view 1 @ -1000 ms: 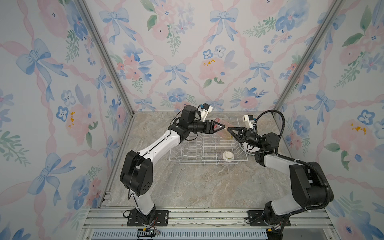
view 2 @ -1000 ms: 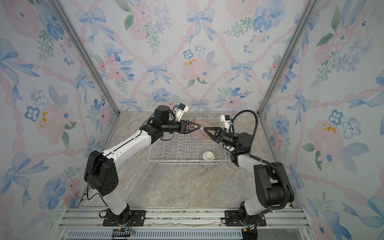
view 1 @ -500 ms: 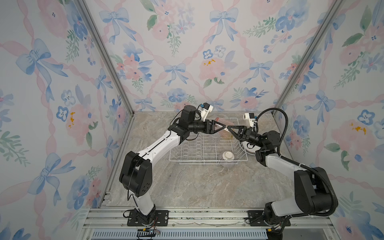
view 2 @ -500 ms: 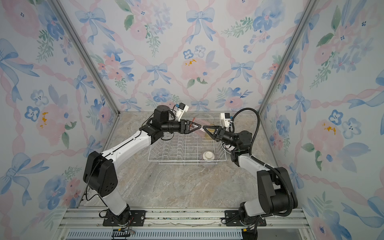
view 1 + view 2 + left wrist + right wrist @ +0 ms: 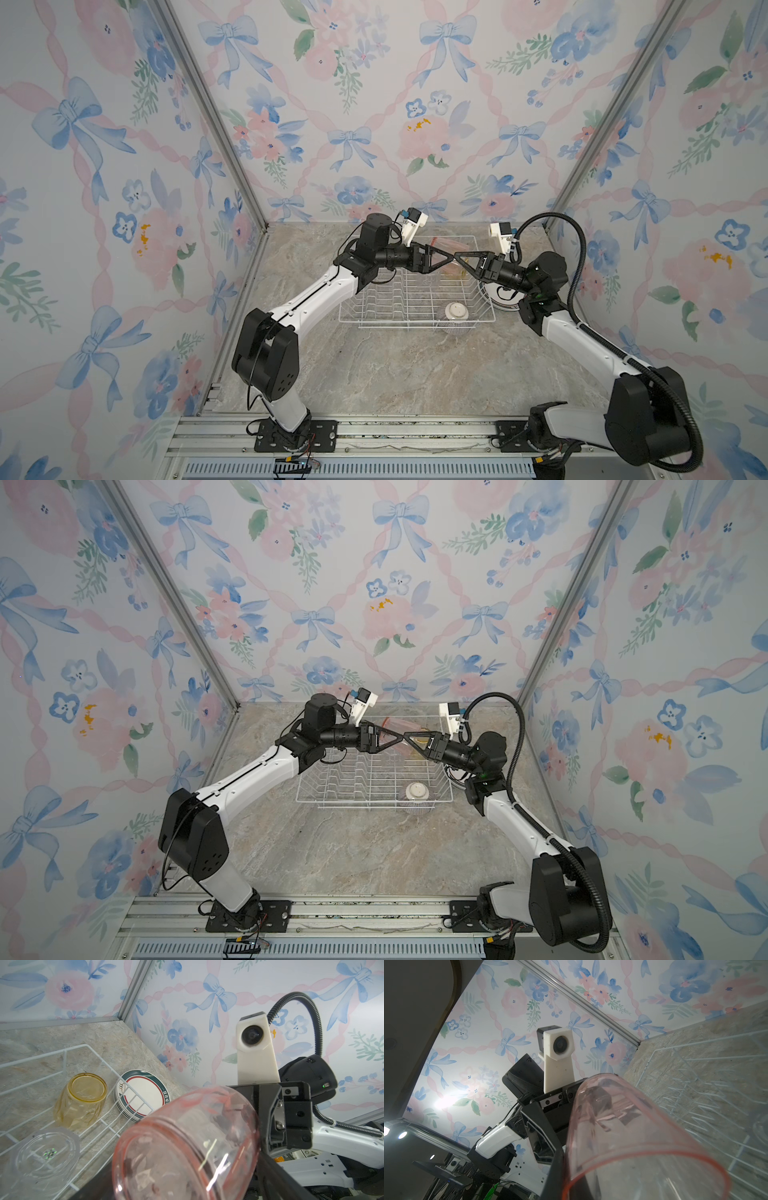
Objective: Unload the mixed dishes from the dish rack
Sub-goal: 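Open the left gripper and pull the right gripper away with the pink cup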
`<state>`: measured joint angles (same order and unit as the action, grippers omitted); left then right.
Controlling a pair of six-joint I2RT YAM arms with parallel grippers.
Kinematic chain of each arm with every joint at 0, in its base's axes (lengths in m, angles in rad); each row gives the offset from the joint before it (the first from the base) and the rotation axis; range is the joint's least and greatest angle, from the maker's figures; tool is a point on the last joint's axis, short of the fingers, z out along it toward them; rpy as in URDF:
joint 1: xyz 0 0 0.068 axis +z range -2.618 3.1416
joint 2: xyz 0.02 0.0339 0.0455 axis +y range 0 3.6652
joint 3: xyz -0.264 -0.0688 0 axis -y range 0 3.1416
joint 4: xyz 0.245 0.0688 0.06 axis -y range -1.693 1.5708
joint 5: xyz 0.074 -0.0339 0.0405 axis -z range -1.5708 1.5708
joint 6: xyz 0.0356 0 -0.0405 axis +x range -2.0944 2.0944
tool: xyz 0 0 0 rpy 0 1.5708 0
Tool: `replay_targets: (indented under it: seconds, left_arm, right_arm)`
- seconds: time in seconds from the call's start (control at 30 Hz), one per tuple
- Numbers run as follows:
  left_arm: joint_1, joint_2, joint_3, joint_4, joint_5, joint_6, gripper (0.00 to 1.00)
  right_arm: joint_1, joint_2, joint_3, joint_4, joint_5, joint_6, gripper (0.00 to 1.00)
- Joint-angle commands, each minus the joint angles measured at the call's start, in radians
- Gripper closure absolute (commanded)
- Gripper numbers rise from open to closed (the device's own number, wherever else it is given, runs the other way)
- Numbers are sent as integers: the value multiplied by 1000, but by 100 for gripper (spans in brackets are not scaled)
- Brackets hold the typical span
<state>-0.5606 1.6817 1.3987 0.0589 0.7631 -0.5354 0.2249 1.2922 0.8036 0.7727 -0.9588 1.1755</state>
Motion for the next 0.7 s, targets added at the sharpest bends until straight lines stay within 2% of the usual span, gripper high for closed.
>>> replay_targets:
  seconds: [0.0,0.17,0.27,0.33,0.4,0.47,0.57,0.67]
  left_arm:
    - [-1,-9,-30,-14,-20,37,5]
    - [0,-50,-50,-14,-54,61,3]
    - [8,-74,-59,-57,-116,88,5]
    - [10,-80,-53,-123,-185,119,6]
    - [11,-89,-57,-175,-268,132,7]
    - [14,-108,-75,-204,-366,135,8]
    - [15,-150,-96,-234,-515,141,8]
    - [15,-187,-103,-272,-652,160,8]
  right_arm:
    - [16,-30,53,-20,5,-44,100]
    - [14,-34,72,-52,0,-56,100]
    - [6,-48,83,-92,3,-75,100]
    - [-4,-69,103,-185,3,-132,100]
    - [-7,-98,144,-388,18,-264,100]
    - [0,-137,215,-696,79,-474,100]
    - [38,-181,339,-1113,265,-788,100]
    - [95,-204,415,-1333,420,-944,100]
